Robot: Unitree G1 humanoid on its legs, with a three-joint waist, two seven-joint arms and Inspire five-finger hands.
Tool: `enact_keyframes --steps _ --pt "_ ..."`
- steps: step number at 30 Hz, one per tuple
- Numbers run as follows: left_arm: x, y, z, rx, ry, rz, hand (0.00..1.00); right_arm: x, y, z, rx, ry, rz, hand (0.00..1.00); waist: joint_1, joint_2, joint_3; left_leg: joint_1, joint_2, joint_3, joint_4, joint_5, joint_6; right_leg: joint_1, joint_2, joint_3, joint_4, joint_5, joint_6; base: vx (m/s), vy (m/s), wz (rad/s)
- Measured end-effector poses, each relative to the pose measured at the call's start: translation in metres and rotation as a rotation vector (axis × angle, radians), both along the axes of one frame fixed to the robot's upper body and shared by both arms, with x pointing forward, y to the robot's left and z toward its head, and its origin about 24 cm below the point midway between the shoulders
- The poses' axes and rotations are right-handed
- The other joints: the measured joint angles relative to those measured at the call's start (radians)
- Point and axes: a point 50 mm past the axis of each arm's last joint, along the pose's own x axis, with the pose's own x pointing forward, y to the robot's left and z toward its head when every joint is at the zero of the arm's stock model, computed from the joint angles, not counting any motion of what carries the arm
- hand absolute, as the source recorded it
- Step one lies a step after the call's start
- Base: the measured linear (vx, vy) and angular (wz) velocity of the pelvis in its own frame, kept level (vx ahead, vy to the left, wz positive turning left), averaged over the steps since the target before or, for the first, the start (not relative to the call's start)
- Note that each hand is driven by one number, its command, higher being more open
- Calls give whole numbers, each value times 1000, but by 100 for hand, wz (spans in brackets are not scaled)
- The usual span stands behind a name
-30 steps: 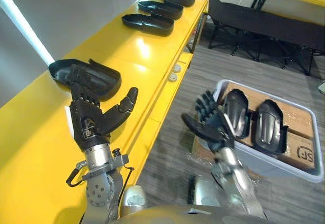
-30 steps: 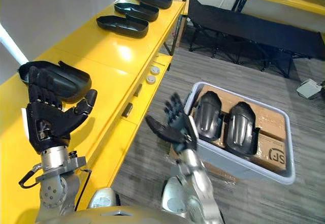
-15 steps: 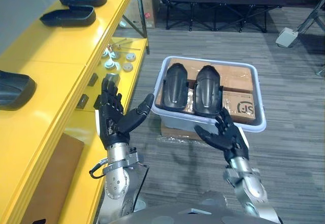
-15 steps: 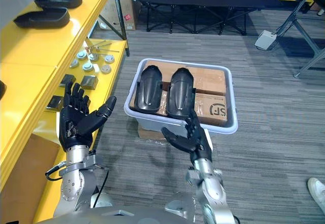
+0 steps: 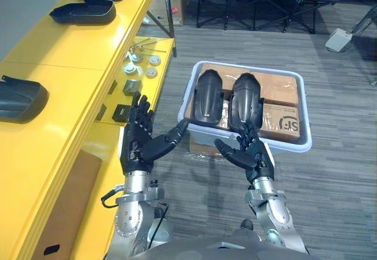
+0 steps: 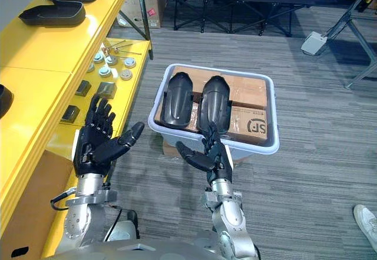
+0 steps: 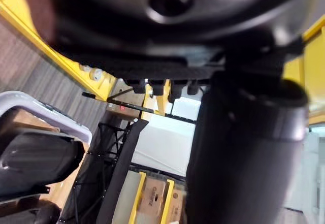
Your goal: Walk over and take three plastic housings, then place them on the shelf
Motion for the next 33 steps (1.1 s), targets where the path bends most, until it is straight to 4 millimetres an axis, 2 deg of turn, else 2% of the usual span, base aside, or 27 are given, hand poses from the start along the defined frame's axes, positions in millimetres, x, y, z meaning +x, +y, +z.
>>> enact_keyframes --steps 3,5,7,9,13,14,16,17,18,19,20,21,22,23,24,26,27,30,33 --pt "-1 0 -1 20 5 -31 100 -5 -11 -12 -14 66 -106 100 -2 -10 3 29 2 -22 19 -25 7 -21 -1 3 84 16 -22 -18 72 -20" --pt "-1 1 -2 46 5 -58 100 -7 -22 -12 -10 77 -201 100 -5 -21 3 41 2 -21 15 -23 12 -21 0 6 90 36 -45 1 69 -5" --pt "-1 2 -4 73 22 -76 100 -6 -38 -10 -23 69 -287 100 -5 -28 4 42 2 -21 13 -22 16 -31 0 30 99 60 -50 -3 63 -1" --pt "-1 5 -8 93 42 -83 100 -4 -61 -9 -45 66 -376 100 -6 -29 4 44 1 -24 9 -18 21 -34 0 57 107 81 -48 -6 57 8" --pt "1 16 -17 127 90 -76 100 8 -128 -5 -69 68 -592 100 -4 -28 7 44 0 -48 -2 0 25 -29 1 61 118 84 -44 -9 13 16" --pt "2 18 -18 128 102 -74 100 12 -143 1 -101 61 -619 100 -4 -19 13 34 1 -55 -2 6 23 -26 5 59 112 83 -44 -42 -26 26" --pt "2 19 -20 133 113 -89 100 31 -173 26 -131 -7 -673 100 -3 -10 30 -13 2 -75 -5 30 17 -31 15 54 67 65 -47 -71 -50 24" --pt "2 19 -19 137 112 -93 100 39 -177 34 -132 -32 -684 100 -2 -15 39 -29 2 -79 -7 36 13 -35 17 51 53 46 -46 -110 -106 15" --pt "4 20 -18 153 103 -105 100 57 -182 49 -122 -79 -706 100 3 -37 63 -57 0 -84 -16 50 -1 -39 18 32 22 -4 -36 -129 -180 9" --pt "5 21 -17 164 99 -112 100 66 -186 57 -117 -99 -718 100 10 -51 77 -69 0 -85 -19 62 -9 -45 20 24 6 -32 -26 -138 -217 13" --pt "11 17 -20 173 102 -136 100 81 -199 81 -137 -147 -740 100 23 -32 118 -107 25 -107 -22 89 -24 -57 51 13 -20 -41 10 -198 -275 29" --pt "15 11 -22 162 105 -155 100 93 -213 106 -154 -188 -758 100 25 1 156 -127 50 -134 -53 125 -22 -70 81 -9 -19 -35 -2 -178 -203 33" --pt "15 8 -24 156 112 -166 100 98 -217 116 -136 -204 -764 100 25 4 173 -126 59 -140 -76 142 -20 -76 92 -15 -19 -33 -9 -191 -195 30" --pt "11 2 -28 148 131 -193 100 105 -221 131 -111 -230 -771 100 29 22 185 -127 71 -145 -112 168 -8 -89 108 -21 -19 -28 -18 -76 -103 11" --pt "9 -3 -31 143 144 -215 100 108 -225 140 -111 -250 -772 100 35 24 199 -128 76 -144 -131 181 -6 -98 114 -24 -18 -28 -19 -50 -78 3" --pt "8 -7 -33 139 148 -231 100 112 -226 146 -121 -248 -756 100 49 27 210 -132 75 -142 -143 190 -10 -113 113 -20 -15 -26 -21 -1 -14 -4" --pt "10 -6 -32 143 138 -224 100 116 -225 147 -137 -226 -743 100 54 14 219 -148 72 -142 -142 191 -11 -128 110 -21 -12 -26 -21 0 0 0" --pt "20 -2 -35 157 134 -194 100 130 -221 152 -139 -193 -712 100 66 0 240 -173 67 -145 -144 200 -23 -158 103 -23 0 -26 -21 -2 10 3" --pt "24 0 -43 160 171 -168 100 141 -218 162 -174 -171 -667 100 82 20 254 -186 59 -153 -144 205 -21 -165 96 -29 0 -26 -21 0 8 9"
